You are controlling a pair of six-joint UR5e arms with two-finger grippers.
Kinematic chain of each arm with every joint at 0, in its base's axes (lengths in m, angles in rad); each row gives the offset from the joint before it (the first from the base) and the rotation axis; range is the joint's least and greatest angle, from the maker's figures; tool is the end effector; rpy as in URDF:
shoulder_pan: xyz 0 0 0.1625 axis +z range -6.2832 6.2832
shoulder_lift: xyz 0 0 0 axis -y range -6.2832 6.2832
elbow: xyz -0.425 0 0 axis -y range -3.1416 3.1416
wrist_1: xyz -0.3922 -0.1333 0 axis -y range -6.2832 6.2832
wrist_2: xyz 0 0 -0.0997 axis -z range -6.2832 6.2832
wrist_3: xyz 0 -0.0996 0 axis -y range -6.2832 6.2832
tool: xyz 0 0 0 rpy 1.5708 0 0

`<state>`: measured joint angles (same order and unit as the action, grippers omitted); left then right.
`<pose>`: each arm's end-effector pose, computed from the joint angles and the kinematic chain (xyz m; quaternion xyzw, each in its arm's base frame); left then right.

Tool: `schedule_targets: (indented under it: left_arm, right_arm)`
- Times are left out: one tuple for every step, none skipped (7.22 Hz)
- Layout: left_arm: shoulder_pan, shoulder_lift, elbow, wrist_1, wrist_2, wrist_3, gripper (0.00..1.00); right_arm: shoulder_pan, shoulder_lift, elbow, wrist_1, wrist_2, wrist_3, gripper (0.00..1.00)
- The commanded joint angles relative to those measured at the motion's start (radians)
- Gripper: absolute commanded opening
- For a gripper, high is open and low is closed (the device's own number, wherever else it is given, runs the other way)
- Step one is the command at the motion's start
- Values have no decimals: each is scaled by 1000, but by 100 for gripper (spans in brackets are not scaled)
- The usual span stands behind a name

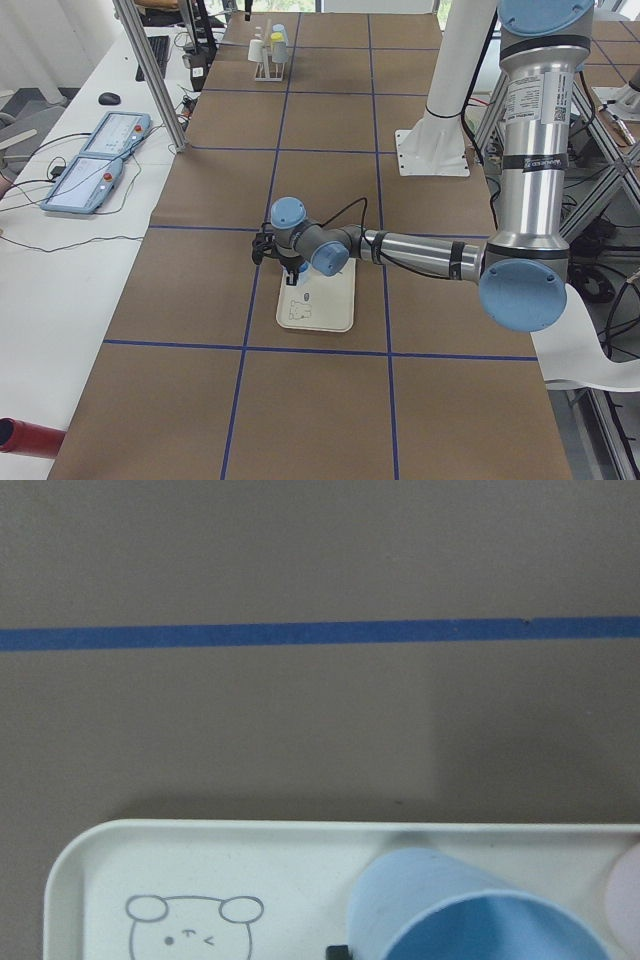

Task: Transfer IKEA cup to right arm and place on rack

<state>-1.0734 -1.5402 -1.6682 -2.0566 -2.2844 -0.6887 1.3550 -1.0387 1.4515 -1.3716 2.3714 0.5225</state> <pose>0.1800 -0.4743 0.5729 0.0242 0.4215 0.0088 0.9065 -0.0887 -0.6934 0.3709 0.1247 -0.4467 0.0181 0.8858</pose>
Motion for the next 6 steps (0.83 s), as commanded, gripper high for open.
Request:
schedule_targets:
  left_arm:
    - [-103, 57, -144, 36, -44, 0, 0]
    - [-102, 58, -207, 45, -47, -49, 0]
    - [-96, 39, -240, 41, -131, -212, 0]
    - [-91, -18, -292, 35, -198, -406, 0]
    - [-56, -64, -350, 23, -198, -595, 0]
    - [10, -110, -369, -3, -184, -747, 0]
  right_arm:
    - [-55, -91, 186, 5, -3, 182, 98]
    - [-89, -156, 270, 12, -3, 248, 98]
    - [-130, -182, 343, 14, -7, 348, 98]
    - [-195, -185, 409, 14, -30, 479, 98]
    - [-291, -182, 473, 16, -102, 598, 98]
    - [-371, -172, 519, 16, -160, 701, 98]
